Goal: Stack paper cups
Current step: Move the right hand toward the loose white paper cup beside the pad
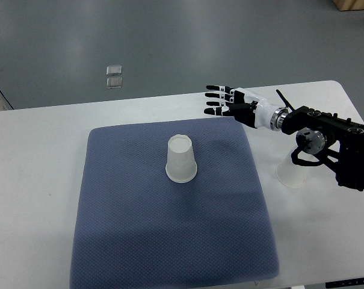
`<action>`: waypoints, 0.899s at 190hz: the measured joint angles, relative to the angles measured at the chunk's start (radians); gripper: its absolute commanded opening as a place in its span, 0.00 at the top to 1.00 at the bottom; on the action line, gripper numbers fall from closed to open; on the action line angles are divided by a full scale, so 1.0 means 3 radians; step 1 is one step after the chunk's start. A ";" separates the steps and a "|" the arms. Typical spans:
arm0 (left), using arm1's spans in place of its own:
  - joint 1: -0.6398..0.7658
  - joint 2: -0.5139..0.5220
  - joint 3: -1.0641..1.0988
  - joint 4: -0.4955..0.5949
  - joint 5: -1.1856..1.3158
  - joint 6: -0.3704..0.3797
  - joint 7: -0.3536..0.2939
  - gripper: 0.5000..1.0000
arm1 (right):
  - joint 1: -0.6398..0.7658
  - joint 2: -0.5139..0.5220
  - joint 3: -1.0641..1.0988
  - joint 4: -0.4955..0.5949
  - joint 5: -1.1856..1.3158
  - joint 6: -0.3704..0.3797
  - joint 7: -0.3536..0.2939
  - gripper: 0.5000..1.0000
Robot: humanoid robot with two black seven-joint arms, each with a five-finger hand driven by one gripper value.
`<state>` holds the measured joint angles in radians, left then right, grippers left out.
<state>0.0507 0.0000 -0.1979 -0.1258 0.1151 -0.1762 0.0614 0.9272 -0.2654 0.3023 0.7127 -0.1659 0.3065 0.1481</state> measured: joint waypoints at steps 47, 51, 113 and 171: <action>0.0005 0.0000 0.0000 -0.0005 0.0000 0.0000 0.0000 0.00 | -0.0005 0.0000 -0.0009 -0.0001 0.0001 0.0004 -0.0003 0.15; 0.0005 0.0000 0.0000 -0.0006 0.0000 0.0000 0.0000 0.00 | -0.0006 -0.0002 -0.0009 -0.0001 0.0003 0.0007 -0.0003 0.15; -0.0005 0.0000 0.0002 0.0033 0.0000 0.0000 0.0000 0.00 | 0.0004 -0.0082 0.0049 -0.0001 0.0047 0.0009 -0.0003 0.15; -0.0005 0.0000 0.0001 0.0031 0.0000 0.0000 0.0000 0.00 | -0.0015 -0.0141 0.0308 -0.0063 0.0057 -0.0003 0.0000 0.15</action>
<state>0.0490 0.0000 -0.1977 -0.1164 0.1151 -0.1762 0.0613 0.9228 -0.3076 0.3946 0.6937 -0.1488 0.3055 0.1480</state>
